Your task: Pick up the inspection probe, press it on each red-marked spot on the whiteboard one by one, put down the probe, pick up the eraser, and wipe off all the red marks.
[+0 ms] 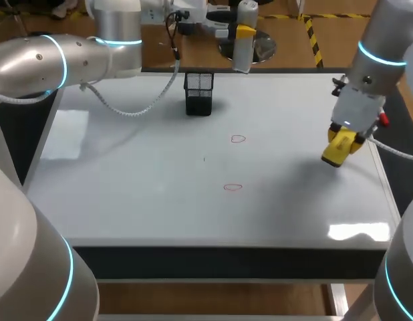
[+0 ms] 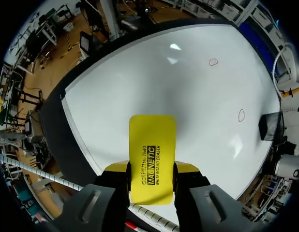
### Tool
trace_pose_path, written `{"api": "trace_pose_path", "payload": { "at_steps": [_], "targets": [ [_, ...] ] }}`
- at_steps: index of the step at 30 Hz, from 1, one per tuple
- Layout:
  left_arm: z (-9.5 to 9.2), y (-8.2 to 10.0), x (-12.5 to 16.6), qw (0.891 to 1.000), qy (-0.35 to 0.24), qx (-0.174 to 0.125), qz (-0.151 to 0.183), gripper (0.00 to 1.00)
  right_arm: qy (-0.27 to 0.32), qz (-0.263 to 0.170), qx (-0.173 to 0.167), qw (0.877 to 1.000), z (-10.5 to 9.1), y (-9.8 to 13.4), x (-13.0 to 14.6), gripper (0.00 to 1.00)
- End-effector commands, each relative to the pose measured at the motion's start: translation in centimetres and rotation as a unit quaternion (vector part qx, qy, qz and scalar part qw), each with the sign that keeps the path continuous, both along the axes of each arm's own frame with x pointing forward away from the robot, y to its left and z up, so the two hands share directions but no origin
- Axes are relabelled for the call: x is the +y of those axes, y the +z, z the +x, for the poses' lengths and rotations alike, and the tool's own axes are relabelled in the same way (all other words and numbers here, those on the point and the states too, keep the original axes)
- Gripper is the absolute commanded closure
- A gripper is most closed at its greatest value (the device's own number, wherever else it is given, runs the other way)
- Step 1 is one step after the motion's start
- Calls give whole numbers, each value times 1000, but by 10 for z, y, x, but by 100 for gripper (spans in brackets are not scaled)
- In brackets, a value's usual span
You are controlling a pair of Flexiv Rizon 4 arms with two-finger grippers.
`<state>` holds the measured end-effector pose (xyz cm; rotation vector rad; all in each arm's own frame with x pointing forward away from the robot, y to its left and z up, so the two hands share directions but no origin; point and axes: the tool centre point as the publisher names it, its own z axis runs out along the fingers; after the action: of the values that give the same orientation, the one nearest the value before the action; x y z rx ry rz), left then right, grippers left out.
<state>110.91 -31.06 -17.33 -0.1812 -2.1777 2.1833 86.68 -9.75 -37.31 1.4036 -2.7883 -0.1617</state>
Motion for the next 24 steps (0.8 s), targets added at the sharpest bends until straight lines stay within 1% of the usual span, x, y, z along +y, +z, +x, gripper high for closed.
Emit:
{"api": "trace_pose_path", "payload": {
  "at_steps": [1, 6, 13, 20, 24],
  "targets": [
    [1, 1, 0, 1000, -2, 1, 0, 100, 32, -31, 27, 999, 22, -4, 35, 100],
    [1, 1, 0, 1000, -2, 1, 0, 100, 85, -33, 22, 996, 36, -1, 71, 100],
    [1, 1, 0, 1000, -2, 1, 0, 100, 162, -23, 12, 986, 54, 4, 125, 100],
    [1, 1, 0, 1000, -2, 1, 0, 100, 224, -14, 17, 974, 66, -5, 175, 100],
    [1, 1, 0, 1000, -2, 1, 0, 100, 250, -15, 23, 968, 70, -11, 197, 100]
  ]
}}
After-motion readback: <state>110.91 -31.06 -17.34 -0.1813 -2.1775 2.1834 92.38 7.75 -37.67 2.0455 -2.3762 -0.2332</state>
